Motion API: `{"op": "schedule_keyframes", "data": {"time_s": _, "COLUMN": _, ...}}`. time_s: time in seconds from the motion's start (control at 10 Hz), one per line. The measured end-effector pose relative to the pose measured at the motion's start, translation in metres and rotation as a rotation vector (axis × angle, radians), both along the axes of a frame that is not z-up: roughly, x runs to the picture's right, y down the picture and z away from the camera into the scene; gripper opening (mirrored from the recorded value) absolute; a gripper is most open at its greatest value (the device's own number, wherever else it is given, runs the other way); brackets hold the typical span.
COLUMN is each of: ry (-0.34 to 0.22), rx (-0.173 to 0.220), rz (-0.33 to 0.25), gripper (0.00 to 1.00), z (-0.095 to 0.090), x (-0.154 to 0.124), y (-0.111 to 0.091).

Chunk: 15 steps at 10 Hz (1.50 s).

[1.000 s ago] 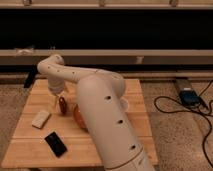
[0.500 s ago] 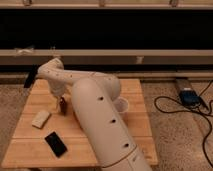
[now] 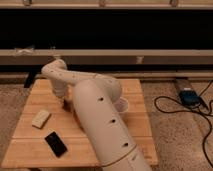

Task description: Place the pepper on the white sponge

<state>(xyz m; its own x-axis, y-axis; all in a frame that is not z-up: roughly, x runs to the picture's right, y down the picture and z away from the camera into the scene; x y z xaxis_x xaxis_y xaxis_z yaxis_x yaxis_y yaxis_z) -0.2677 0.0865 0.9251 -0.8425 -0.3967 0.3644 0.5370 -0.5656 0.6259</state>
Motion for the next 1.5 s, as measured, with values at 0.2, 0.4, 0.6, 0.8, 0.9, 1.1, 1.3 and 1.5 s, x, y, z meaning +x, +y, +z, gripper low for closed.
{"op": "schedule_keyframes", "data": {"time_s": 0.2, "ry": -0.032, "rx": 0.010, "rz": -0.006, "gripper": 0.02, "z": -0.007, "x": -0.004, "y": -0.002}}
{"op": "schedule_keyframes", "data": {"time_s": 0.4, "ry": -0.089, "rx": 0.038, "rz": -0.024, "gripper": 0.00, "z": -0.026, "x": -0.011, "y": -0.009}}
{"op": "schedule_keyframes", "data": {"time_s": 0.6, "ry": -0.173, "rx": 0.066, "rz": -0.059, "gripper": 0.00, "z": -0.059, "x": -0.022, "y": -0.016}}
{"op": "schedule_keyframes", "data": {"time_s": 0.8, "ry": -0.262, "rx": 0.083, "rz": -0.107, "gripper": 0.00, "z": -0.092, "x": -0.034, "y": -0.016}}
{"op": "schedule_keyframes", "data": {"time_s": 0.9, "ry": -0.315, "rx": 0.087, "rz": -0.147, "gripper": 0.00, "z": -0.107, "x": -0.046, "y": -0.009}}
{"op": "schedule_keyframes", "data": {"time_s": 1.1, "ry": -0.392, "rx": 0.089, "rz": -0.213, "gripper": 0.00, "z": -0.127, "x": -0.066, "y": 0.002}}
{"op": "schedule_keyframes", "data": {"time_s": 1.3, "ry": -0.461, "rx": 0.081, "rz": -0.278, "gripper": 0.00, "z": -0.137, "x": -0.087, "y": 0.011}}
{"op": "schedule_keyframes", "data": {"time_s": 1.5, "ry": -0.514, "rx": 0.065, "rz": -0.343, "gripper": 0.00, "z": -0.142, "x": -0.106, "y": 0.023}}
